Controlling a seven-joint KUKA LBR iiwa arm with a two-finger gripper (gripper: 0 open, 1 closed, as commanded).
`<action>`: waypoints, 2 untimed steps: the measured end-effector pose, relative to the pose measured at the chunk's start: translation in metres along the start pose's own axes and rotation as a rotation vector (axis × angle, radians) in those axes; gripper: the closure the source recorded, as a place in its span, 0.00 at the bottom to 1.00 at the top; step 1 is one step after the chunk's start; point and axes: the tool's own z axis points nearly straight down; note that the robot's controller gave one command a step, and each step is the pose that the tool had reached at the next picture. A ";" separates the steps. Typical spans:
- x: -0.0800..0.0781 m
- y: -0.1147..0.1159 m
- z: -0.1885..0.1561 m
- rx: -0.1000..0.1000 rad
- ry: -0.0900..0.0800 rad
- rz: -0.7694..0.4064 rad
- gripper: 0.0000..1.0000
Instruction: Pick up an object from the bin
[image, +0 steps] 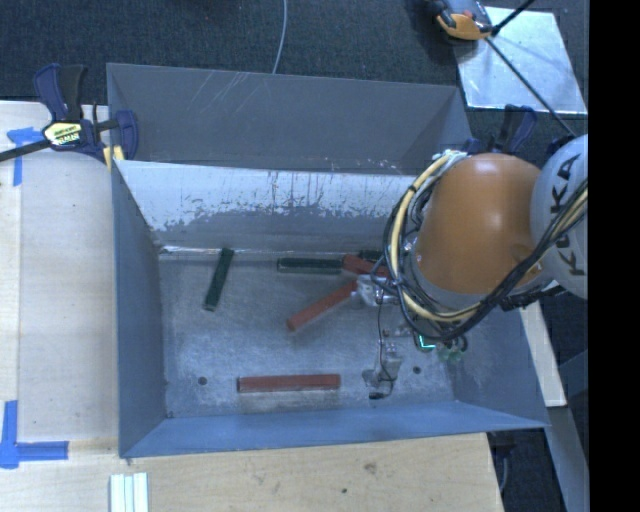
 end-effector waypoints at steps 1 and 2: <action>-0.002 0.000 -0.003 0.000 -0.008 0.001 0.00; -0.008 0.004 0.044 0.000 -0.016 -0.019 0.00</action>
Offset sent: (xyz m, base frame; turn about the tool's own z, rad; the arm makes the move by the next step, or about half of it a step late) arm 0.0100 0.0113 -0.1217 -0.0538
